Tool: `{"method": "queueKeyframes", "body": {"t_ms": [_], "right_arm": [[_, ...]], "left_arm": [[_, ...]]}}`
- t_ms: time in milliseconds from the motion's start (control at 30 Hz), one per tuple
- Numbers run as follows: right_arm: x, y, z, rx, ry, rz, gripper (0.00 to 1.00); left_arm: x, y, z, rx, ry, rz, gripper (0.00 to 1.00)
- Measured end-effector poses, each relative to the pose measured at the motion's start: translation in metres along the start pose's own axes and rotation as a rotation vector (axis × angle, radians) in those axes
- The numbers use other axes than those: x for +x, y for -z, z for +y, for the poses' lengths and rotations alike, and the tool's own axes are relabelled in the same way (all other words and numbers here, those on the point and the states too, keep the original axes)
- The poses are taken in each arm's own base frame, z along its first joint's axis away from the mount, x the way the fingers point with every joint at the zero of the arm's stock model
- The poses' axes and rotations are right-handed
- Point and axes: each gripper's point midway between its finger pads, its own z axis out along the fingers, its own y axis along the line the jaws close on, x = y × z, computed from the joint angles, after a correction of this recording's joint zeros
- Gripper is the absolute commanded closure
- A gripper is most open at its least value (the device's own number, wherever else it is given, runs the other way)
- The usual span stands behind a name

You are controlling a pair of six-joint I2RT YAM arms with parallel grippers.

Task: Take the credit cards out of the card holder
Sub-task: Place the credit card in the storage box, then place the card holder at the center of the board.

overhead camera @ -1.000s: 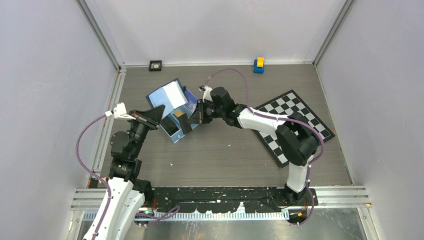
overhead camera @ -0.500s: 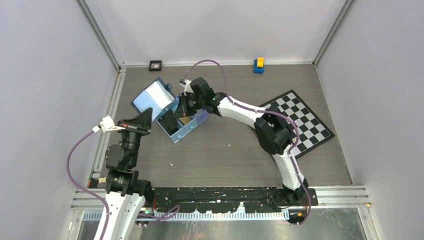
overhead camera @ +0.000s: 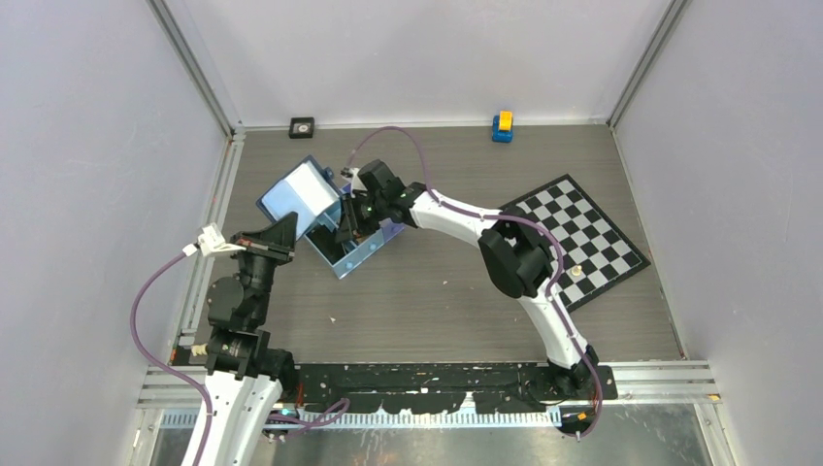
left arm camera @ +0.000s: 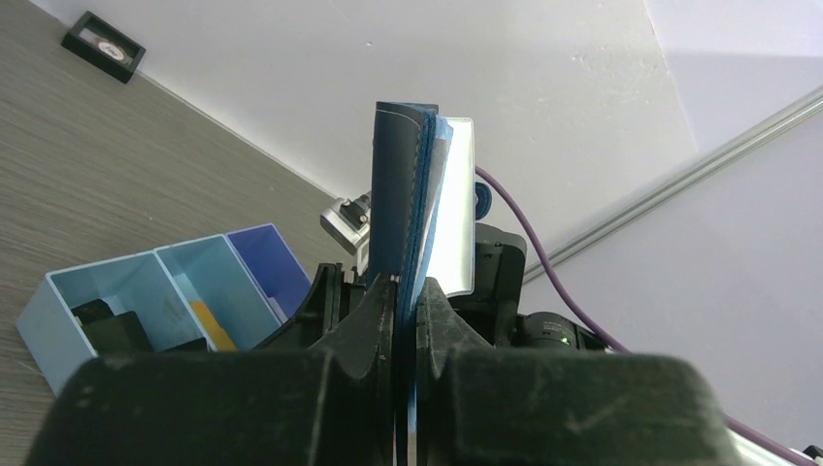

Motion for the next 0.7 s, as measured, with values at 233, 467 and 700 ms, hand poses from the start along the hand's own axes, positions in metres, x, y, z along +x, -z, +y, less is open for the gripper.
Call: {"method": "queueKeyframes", "body": {"t_ms": [233,467,700], "right_arm": [[0.005,0.02,0.003,0.059,0.027,-0.029,0.56],[0.021,0.09,0.01,0.127,0.03,-0.12,0.54],[0.049,0.186,0.0,0.241,0.084,-0.343,0.04]], "left_arm": [[0.003,-0.002,0.002,-0.007,0.001,0.01,1.0],[0.022,-0.011,0.004,0.002,0.019,0.088,1.0],[0.071,-0.033,0.002,0.079,0.05,0.291,1.0]]}}
